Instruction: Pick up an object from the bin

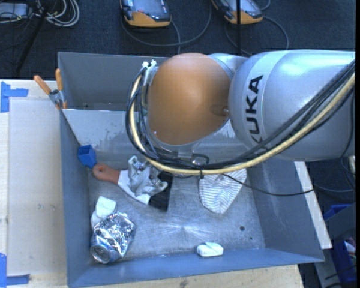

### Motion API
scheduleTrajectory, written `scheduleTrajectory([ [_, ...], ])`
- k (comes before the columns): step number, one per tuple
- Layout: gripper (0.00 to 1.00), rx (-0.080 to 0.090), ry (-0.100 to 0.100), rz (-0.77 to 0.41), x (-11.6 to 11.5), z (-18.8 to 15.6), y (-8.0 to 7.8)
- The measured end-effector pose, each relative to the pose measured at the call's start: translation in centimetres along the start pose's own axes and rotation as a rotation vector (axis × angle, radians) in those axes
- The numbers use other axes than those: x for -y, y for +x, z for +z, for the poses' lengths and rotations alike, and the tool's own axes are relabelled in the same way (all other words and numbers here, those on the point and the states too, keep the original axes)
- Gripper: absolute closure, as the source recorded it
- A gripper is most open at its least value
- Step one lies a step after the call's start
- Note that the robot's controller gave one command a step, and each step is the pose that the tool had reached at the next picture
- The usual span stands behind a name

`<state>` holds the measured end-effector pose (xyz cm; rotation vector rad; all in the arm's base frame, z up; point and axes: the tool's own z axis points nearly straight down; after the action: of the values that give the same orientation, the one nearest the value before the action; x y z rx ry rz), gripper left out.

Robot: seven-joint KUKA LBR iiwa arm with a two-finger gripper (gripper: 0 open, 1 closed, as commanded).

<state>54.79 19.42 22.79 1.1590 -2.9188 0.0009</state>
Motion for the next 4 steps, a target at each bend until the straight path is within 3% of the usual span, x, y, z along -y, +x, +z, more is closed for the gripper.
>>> scheduleTrajectory([
  [1,1.0,0.006,-0.004,-0.114,-2.2,-2.3,0.4],
  [2,1.0,0.01,0.005,-0.102,-0.7,1.1,0.7],
  [3,1.0,0.002,-0.001,-0.1,-2.6,5.7,1.6],
  [4,0.0,0.0,-0.002,-0.224,-4.5,8.8,3.0],
])
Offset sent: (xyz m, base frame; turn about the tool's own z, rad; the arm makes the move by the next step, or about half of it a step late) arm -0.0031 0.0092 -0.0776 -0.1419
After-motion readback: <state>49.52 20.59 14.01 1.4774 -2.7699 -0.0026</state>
